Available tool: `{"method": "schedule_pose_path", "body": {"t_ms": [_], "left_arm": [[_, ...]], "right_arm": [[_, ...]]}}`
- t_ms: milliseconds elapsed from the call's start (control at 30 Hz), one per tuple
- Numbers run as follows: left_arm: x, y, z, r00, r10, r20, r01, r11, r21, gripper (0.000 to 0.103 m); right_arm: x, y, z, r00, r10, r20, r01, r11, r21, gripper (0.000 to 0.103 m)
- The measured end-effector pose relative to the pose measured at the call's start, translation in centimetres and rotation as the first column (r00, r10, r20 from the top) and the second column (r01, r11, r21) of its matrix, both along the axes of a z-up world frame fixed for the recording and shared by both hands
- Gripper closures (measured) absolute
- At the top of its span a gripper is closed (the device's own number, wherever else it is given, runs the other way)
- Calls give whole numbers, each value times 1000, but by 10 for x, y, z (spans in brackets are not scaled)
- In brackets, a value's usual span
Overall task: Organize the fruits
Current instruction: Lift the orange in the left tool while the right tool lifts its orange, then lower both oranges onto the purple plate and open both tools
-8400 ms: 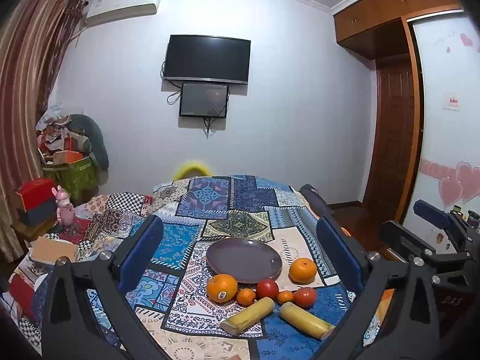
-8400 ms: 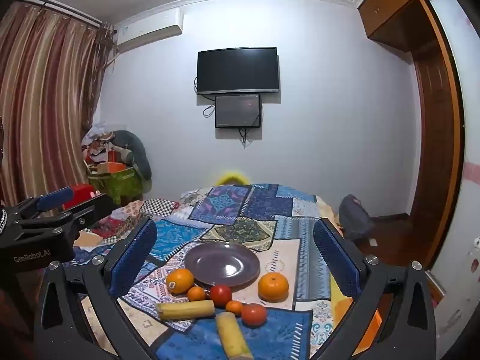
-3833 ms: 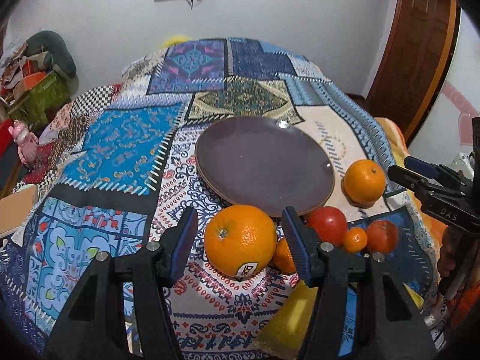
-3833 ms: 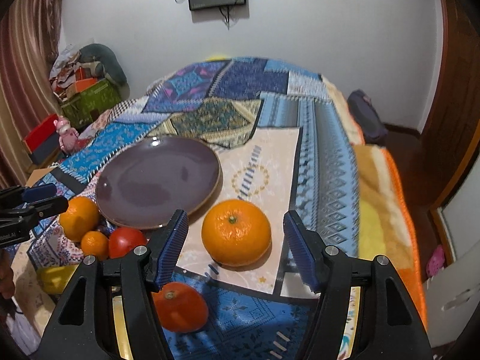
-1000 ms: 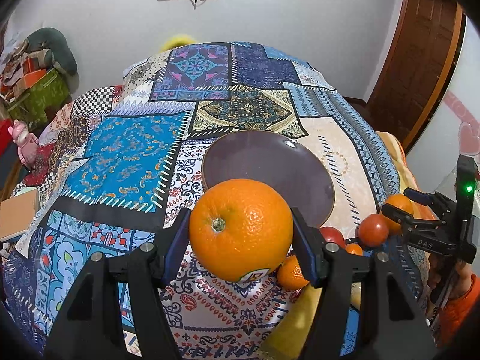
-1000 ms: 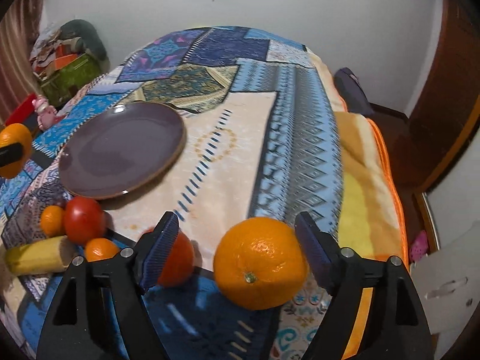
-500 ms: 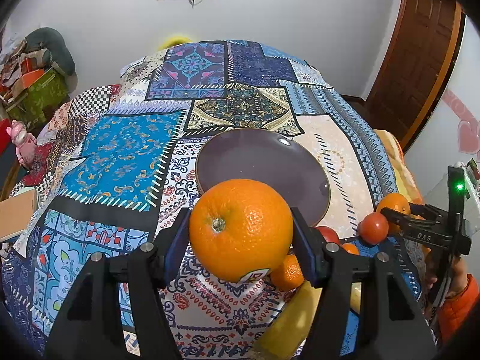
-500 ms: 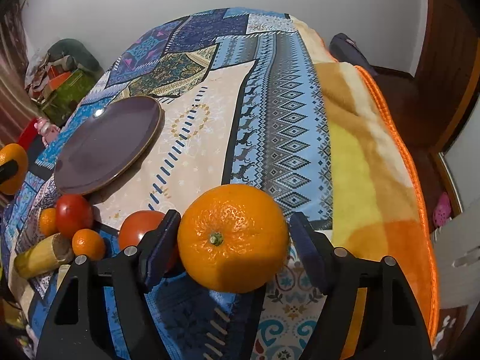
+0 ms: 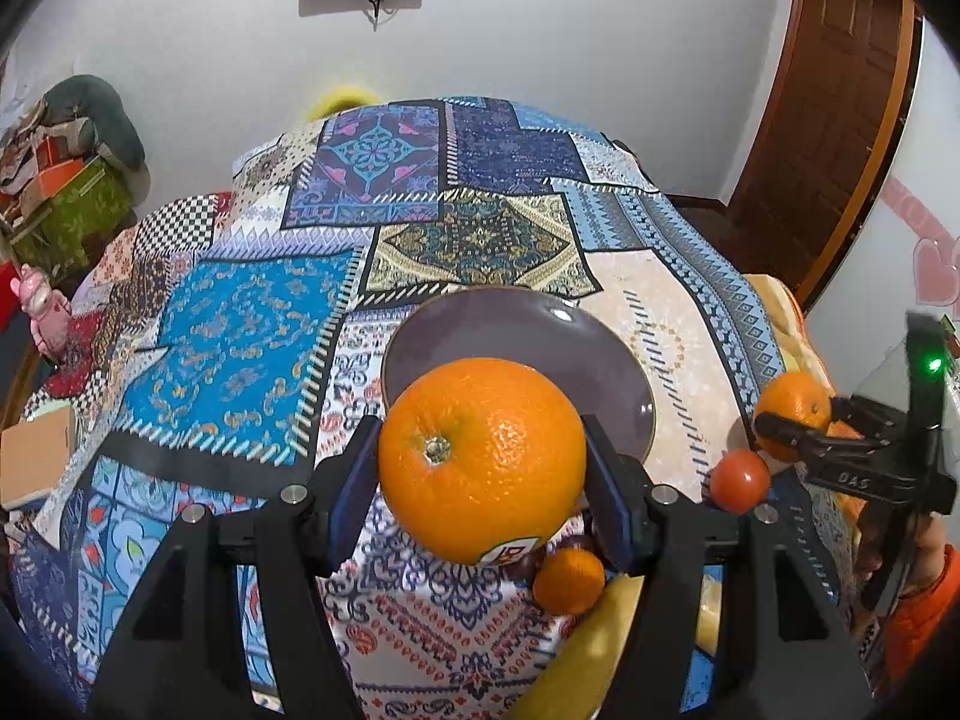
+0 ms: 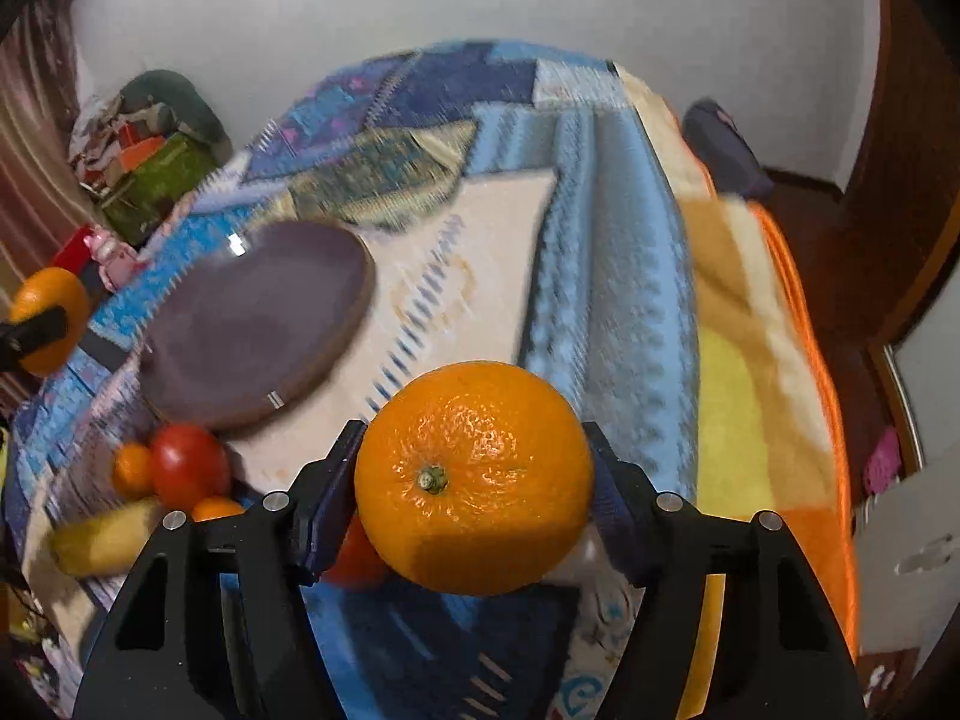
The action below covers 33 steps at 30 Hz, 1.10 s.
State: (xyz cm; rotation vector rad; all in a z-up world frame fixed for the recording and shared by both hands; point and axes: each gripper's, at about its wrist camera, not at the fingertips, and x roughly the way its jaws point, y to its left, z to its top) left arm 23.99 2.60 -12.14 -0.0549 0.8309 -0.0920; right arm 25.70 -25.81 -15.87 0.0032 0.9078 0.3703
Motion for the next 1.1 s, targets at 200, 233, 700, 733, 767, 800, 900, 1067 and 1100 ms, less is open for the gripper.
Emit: {"method": "schedule_pose_path", "body": {"t_ms": [200, 233, 700, 733, 767, 800, 900, 1067, 1100], "left_arm": [[22, -4, 7, 1000, -17, 14, 17, 1000, 10, 40], [27, -5, 7, 1000, -21, 16, 20, 1000, 16, 40], [80, -4, -23, 997, -25, -68, 26, 999, 24, 40], [84, -2, -26, 997, -21, -80, 23, 1000, 18, 40], [86, 0, -29, 996, -17, -88, 18, 1000, 14, 40], [89, 2, -33, 995, -12, -99, 13, 1000, 9, 40], [94, 8, -41, 993, 1, -116, -1, 1000, -3, 40], [100, 12, -51, 990, -4, -140, 3, 1000, -10, 40], [101, 12, -53, 989, -8, -145, 6, 1000, -12, 40]], "right_arm": [[17, 34, 32, 994, 69, 82, -72, 997, 34, 37], [20, 42, 34, 992, 84, 93, -87, 996, 31, 37], [56, 114, 2, 982, 191, 16, -190, 981, -30, 38], [58, 116, 1, 981, 191, 12, -191, 981, -31, 37], [60, 118, 0, 981, 193, 9, -192, 981, -34, 37], [61, 121, -2, 980, 199, 3, -199, 979, -41, 37], [66, 130, -6, 976, 216, -11, -216, 974, -61, 37], [68, 144, -15, 967, 254, -29, -255, 964, -81, 37], [68, 146, -17, 965, 259, -34, -261, 962, -82, 37]]}}
